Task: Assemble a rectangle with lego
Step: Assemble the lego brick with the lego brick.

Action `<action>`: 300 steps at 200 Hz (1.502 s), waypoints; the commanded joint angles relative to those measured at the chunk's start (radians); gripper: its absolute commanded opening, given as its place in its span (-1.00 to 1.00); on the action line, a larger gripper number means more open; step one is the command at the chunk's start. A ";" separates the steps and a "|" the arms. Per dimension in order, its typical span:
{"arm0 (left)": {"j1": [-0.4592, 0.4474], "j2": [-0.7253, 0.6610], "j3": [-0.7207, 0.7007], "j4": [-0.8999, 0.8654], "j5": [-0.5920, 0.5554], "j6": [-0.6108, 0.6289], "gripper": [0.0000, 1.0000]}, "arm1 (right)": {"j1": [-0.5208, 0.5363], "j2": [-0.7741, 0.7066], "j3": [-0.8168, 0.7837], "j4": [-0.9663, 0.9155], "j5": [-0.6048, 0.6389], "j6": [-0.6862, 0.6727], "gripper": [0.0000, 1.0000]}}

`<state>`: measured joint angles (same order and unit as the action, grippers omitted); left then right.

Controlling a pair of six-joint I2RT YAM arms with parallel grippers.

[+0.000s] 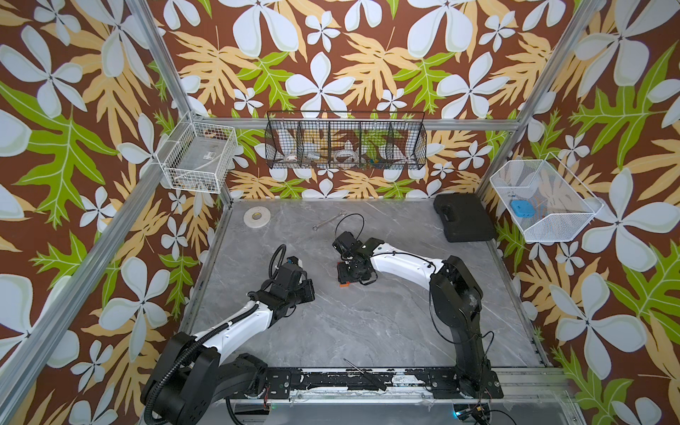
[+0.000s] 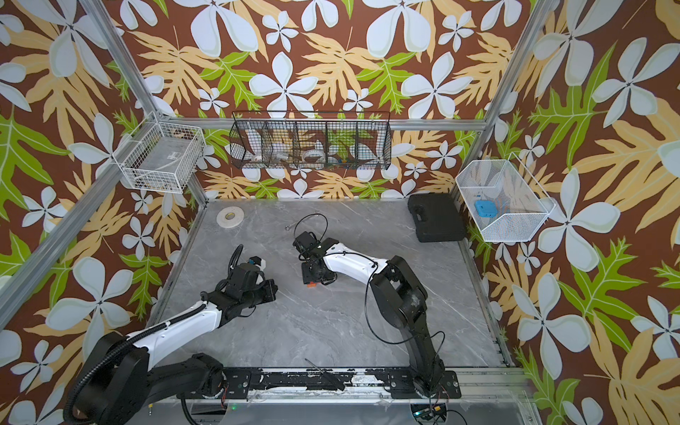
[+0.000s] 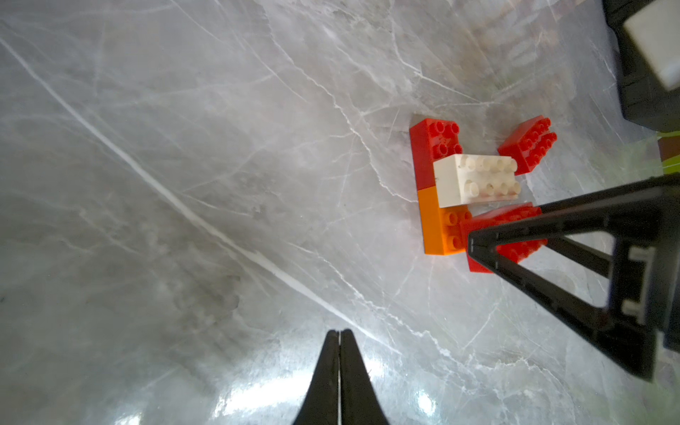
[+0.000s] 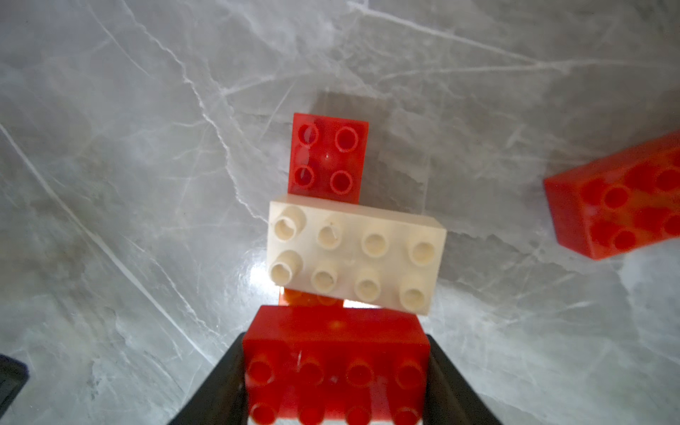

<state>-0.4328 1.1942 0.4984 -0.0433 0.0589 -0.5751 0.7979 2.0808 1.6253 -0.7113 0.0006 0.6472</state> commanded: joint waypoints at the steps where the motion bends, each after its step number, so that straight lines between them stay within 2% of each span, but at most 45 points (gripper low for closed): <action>1: 0.000 -0.003 -0.003 0.022 0.002 0.003 -0.85 | 0.001 0.014 0.015 -0.019 0.016 0.004 -0.01; 300: 0.000 0.004 -0.017 0.037 0.031 0.006 -0.85 | 0.001 0.095 0.147 -0.126 0.053 -0.111 -0.13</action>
<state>-0.4328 1.1988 0.4831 -0.0242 0.0841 -0.5747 0.7979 2.1643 1.7576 -0.8104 0.0345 0.5594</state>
